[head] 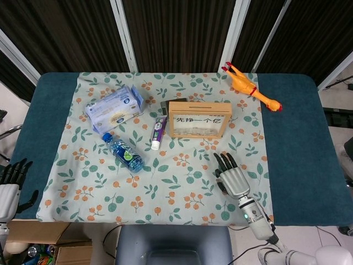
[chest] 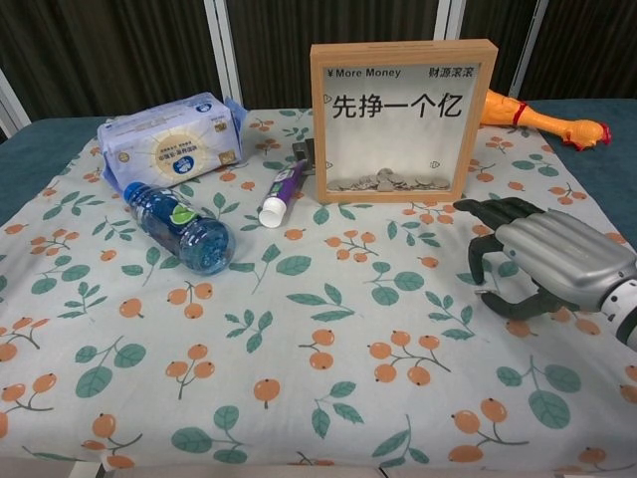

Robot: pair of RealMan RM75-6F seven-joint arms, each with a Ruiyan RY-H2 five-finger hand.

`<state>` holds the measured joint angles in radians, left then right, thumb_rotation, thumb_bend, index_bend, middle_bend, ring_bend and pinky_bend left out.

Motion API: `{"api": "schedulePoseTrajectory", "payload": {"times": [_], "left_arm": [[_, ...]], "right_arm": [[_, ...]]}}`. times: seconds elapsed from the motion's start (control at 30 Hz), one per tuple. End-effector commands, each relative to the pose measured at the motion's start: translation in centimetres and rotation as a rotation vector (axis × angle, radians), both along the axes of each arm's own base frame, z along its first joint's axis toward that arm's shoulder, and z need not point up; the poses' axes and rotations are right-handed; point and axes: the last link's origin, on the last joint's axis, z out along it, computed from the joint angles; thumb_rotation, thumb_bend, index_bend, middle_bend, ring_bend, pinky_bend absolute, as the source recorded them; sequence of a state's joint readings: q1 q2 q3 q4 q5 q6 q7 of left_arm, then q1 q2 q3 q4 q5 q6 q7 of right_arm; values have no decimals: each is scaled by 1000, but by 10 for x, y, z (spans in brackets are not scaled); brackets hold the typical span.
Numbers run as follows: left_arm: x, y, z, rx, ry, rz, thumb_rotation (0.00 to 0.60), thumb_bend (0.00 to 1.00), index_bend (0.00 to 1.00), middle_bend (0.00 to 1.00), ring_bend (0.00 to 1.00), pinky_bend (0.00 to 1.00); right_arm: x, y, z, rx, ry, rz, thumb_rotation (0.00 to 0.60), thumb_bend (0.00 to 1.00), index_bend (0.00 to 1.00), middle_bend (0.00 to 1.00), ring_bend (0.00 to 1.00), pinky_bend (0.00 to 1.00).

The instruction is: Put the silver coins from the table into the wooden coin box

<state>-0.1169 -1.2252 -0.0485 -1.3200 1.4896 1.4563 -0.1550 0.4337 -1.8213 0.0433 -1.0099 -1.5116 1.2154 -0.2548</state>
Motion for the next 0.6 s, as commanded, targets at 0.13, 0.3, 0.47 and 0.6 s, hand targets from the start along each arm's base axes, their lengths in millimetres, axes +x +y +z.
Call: {"api": "schedulePoseTrajectory", "payload": {"times": [0.13,0.3,0.47,0.6], "left_arm": [[-1,0,-1,-3,0,4,600,375,0,0,0,0],[-2,-1,-1,-3,0,7,600,375,0,0,0,0],[-2,-1,-1,-5,-2,6,600,376,0,0,0,0],[-2,-1,-1,-4,-3,5,600,376,0,0,0,0]], "right_arm": [[-1,0,-1,4,4,-6,600,590,664,137,0,0],[0,0,-1,1,0,-6,600,604,685,147,0,0],[0,-1,2,-13,-12,-6,600,607,702,153,0,0],[4,-5,10,-41,-36,6,600,607,704,153,0,0]]}}
